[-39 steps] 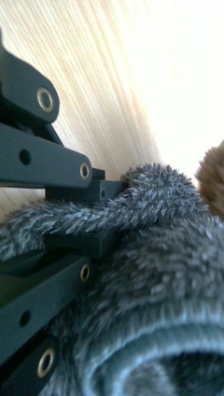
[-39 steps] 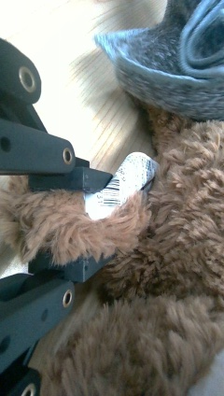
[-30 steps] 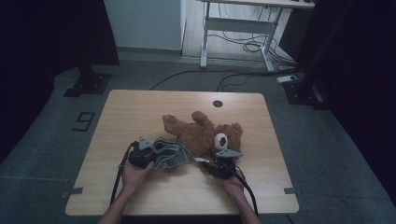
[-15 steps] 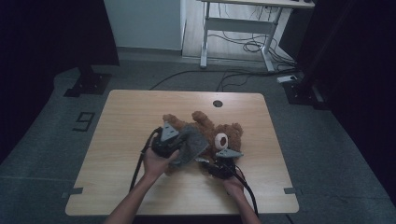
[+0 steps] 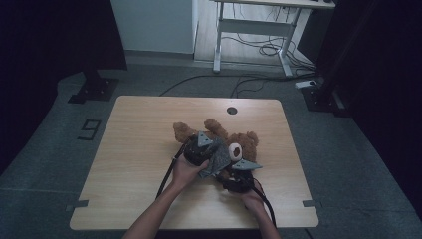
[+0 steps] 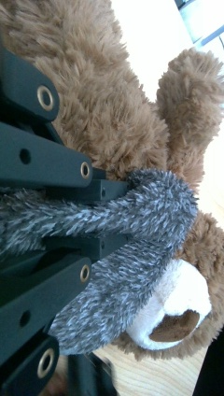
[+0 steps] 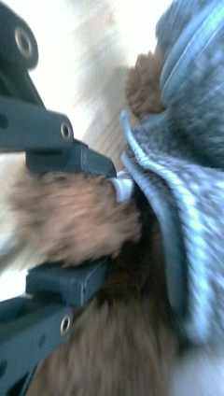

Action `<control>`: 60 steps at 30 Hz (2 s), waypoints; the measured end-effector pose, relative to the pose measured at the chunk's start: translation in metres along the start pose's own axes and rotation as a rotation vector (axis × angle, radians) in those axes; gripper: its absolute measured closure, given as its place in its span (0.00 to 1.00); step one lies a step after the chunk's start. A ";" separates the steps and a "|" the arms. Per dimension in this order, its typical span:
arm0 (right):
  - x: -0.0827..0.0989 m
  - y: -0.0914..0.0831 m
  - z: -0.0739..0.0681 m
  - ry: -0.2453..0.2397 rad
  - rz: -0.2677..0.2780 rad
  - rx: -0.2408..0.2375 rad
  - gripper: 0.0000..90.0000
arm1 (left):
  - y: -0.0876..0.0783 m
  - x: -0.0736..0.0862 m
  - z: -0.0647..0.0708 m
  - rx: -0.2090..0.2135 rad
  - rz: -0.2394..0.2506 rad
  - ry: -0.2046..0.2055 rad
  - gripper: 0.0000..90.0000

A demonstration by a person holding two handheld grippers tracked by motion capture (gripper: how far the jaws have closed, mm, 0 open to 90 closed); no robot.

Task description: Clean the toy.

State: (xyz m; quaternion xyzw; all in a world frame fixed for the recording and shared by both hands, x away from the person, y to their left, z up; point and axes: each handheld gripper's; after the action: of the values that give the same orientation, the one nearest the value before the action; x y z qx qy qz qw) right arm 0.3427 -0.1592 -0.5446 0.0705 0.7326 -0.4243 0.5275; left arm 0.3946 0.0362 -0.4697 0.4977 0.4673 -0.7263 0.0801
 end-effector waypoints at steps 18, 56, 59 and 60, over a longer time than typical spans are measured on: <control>0.008 -0.055 0.055 0.085 0.094 0.196 0.25 | -0.011 0.007 -0.010 0.015 -0.003 -0.021 0.88; 0.014 -0.036 0.067 0.089 -0.021 0.122 0.72 | -0.018 0.061 -0.005 0.035 -0.073 -0.035 0.88; 0.014 -0.037 0.068 0.088 -0.022 0.114 0.72 | -0.031 0.069 -0.015 0.023 -0.063 -0.046 0.88; 0.014 -0.037 0.068 0.087 -0.023 0.114 0.72 | -0.034 0.070 -0.018 0.022 -0.056 -0.054 0.88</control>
State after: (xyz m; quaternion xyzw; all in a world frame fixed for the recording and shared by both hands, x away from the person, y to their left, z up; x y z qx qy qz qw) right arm 0.3647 -0.2346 -0.5422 0.1101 0.7304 -0.4679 0.4853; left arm 0.3522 0.0931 -0.5063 0.4654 0.4706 -0.7467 0.0666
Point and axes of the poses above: each handheld gripper's, and its own axes: y roughly forward along the jaws, x roughly out of its underside, z roughly to its right, and after that the axes turned 8 degrees about -y, right-handed
